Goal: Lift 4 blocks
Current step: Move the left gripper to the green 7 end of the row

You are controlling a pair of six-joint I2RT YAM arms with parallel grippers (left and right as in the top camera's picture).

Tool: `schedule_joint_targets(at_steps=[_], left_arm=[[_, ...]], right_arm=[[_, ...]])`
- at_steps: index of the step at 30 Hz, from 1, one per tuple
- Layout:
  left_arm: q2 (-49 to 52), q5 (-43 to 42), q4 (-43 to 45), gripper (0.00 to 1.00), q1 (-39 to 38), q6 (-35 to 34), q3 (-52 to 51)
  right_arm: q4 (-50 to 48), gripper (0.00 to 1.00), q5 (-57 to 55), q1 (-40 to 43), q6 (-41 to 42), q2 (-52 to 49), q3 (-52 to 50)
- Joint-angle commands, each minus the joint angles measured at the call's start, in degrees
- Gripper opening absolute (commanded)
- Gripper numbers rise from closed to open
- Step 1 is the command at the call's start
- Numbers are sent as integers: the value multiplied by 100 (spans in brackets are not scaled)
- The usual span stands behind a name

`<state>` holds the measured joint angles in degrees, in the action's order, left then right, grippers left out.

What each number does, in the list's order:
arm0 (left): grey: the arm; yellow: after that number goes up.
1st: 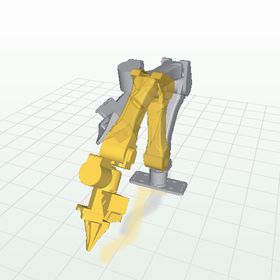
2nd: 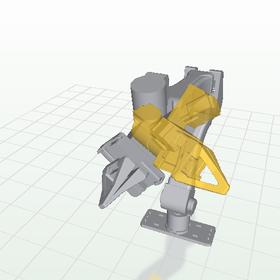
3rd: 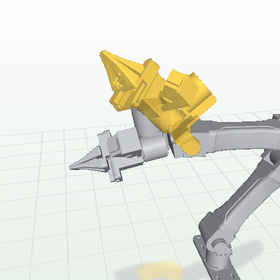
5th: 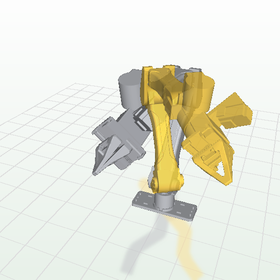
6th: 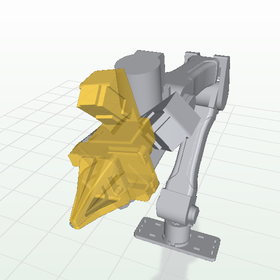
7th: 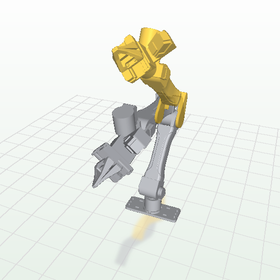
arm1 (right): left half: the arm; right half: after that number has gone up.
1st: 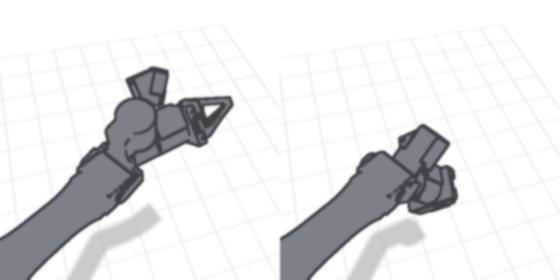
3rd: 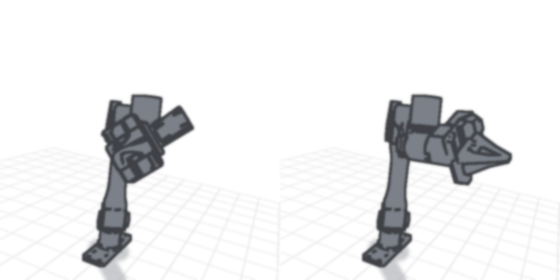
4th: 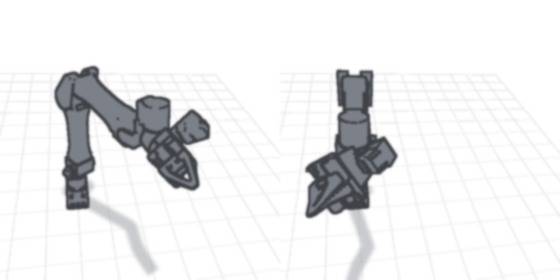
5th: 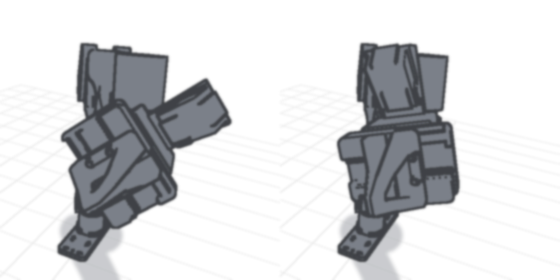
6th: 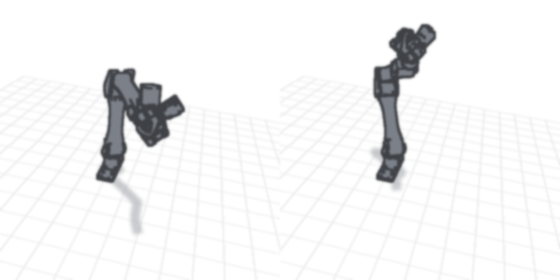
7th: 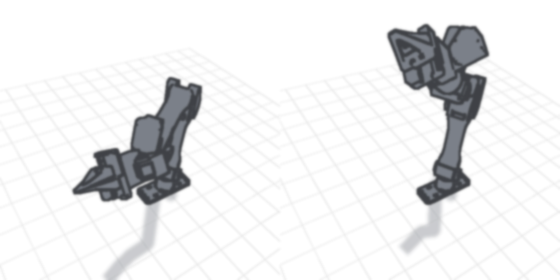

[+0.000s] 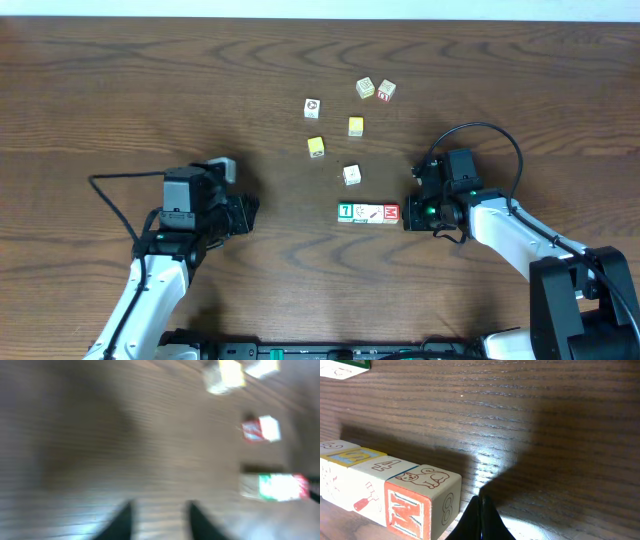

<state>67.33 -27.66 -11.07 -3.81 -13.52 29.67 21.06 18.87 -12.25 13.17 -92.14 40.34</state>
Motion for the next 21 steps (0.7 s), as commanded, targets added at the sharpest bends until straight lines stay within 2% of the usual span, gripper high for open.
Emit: schedule_joint_targets(at_steps=[1,11,15,21], left_arm=[[4,-599,-136,7,22,507,120],[-4,-682,-361,7,26,619,118],[37,-667,20,7,20,697,85],[402,-684,68,7,-87,664,83]], right_arm=[[85,1,9,59,4,-33,-15],[144,1,269,66,2,-33,-15],[37,1,693,63,-142,-33,-15],[-33,1,695,63,-149,-33,17]])
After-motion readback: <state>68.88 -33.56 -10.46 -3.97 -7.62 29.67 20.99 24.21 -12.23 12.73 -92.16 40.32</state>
